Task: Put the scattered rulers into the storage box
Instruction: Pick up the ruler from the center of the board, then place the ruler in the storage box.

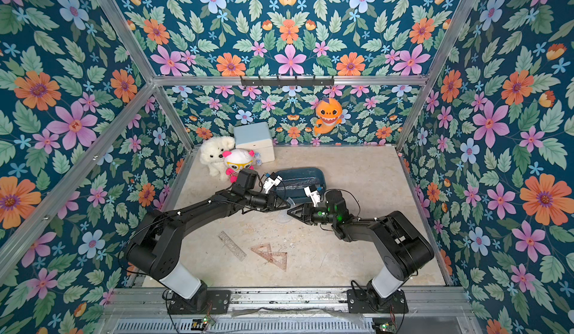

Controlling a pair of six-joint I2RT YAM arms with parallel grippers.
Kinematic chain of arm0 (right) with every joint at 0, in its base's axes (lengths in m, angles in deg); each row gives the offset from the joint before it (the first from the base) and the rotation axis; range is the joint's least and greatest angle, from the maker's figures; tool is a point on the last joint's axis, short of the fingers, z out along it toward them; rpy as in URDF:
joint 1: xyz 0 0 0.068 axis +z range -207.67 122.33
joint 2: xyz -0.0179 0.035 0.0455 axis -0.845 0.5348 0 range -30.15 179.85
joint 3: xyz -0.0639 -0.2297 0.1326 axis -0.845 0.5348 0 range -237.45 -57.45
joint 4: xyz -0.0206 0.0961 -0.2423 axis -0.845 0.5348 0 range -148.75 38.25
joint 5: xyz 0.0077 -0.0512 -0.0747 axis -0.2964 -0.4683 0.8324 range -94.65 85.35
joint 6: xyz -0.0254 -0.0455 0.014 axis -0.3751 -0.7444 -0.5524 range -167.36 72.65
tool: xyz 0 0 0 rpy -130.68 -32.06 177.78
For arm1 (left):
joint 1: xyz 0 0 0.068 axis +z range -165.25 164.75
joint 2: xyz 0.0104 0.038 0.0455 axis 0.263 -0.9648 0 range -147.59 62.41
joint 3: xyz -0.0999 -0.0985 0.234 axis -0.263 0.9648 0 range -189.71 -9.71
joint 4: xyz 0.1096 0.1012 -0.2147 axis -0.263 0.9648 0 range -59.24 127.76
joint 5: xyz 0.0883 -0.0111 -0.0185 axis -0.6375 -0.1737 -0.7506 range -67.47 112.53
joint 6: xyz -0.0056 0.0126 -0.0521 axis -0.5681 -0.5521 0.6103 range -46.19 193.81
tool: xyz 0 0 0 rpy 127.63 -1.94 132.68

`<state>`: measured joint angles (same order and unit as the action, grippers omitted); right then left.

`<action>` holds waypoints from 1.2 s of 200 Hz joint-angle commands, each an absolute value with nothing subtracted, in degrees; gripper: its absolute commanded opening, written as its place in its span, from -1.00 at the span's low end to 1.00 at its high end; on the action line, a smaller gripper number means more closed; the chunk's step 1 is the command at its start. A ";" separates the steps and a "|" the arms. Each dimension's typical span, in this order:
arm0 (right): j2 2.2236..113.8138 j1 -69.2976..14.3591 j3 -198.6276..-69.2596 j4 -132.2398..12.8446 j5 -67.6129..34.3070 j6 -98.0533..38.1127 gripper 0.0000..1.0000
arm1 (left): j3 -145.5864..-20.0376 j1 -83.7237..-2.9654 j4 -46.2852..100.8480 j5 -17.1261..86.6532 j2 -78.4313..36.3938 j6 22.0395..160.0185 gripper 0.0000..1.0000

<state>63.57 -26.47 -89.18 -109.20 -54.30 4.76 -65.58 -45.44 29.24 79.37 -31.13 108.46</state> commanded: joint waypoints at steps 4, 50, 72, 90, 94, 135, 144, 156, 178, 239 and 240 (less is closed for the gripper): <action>67.08 -27.41 -88.36 -123.68 -58.46 11.60 -0.51 | -65.50 -44.98 26.28 82.45 -31.13 109.86 -1.00; 70.02 -27.83 -87.60 -132.92 -59.01 17.04 -0.88 | -65.08 -44.69 26.20 81.53 -30.69 109.94 -1.00; 69.58 -27.79 -87.81 -132.93 -58.11 17.59 -0.95 | -64.90 -44.69 26.24 80.77 -30.38 109.68 -0.92; 68.97 -27.81 -88.19 -130.40 -56.62 17.02 -1.00 | -65.27 -44.61 27.68 79.37 -30.20 108.56 -0.59; 68.82 -27.84 -88.46 -129.27 -56.11 16.70 -1.00 | -65.49 -44.54 28.62 78.72 -30.14 107.93 -0.45; 68.88 -30.37 -92.57 -117.23 -47.61 13.90 -1.00 | -72.46 -40.56 45.21 59.61 -28.93 98.71 0.24; 69.31 -30.64 -95.01 -112.40 -45.33 11.94 -1.00 | -73.93 -40.08 47.86 54.70 -27.96 97.26 0.42; 69.77 -30.60 -99.14 -103.78 -40.97 8.39 -1.00 | -75.71 -39.95 50.19 47.27 -26.71 95.48 0.65; 71.96 -30.62 -106.64 -92.62 -34.00 3.54 -1.00 | -77.55 -39.95 53.83 39.84 -25.99 93.71 0.98; 82.53 -30.38 -126.08 -71.23 -28.26 -5.90 -1.00 | -73.83 -38.75 52.37 34.00 -22.39 95.12 0.99; 82.66 -30.36 -126.40 -71.01 -28.28 -6.02 -1.00 | -73.72 -38.77 52.29 33.80 -22.35 95.27 0.99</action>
